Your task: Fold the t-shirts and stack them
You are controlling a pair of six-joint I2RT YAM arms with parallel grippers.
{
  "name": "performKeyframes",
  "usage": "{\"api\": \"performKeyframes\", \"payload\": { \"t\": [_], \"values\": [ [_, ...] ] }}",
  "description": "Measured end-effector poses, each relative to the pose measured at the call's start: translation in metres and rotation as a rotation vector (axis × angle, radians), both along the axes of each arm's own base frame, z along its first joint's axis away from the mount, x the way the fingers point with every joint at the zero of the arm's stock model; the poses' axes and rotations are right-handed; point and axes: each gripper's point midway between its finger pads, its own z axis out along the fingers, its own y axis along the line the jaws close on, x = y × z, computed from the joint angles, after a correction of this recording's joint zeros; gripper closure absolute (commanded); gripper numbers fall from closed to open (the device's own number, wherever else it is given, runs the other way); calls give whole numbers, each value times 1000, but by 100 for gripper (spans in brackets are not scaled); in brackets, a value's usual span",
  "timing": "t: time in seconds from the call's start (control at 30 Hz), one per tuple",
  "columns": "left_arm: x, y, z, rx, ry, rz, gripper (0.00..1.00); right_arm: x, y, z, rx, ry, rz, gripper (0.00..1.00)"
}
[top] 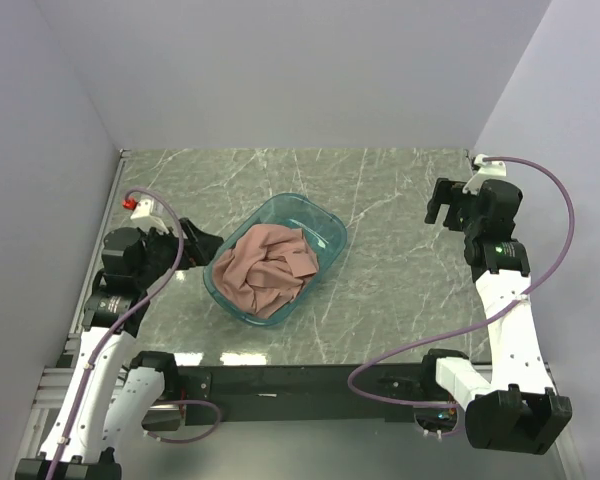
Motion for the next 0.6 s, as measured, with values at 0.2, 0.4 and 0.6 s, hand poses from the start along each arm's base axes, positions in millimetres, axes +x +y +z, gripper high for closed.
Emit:
{"api": "performKeyframes", "payload": {
  "t": [0.2,0.4,0.6],
  "values": [
    [-18,-26,-1,11,-9,-140,1,-3,16,-2,-13,15,112,0],
    [-42,-64,2,52,-64,-330,1,-31,77,-20,-144,87,620,0],
    [-55,-108,-34,223,7,-483,1,-58,102,-36,-190,137,891,0]
  ]
}}
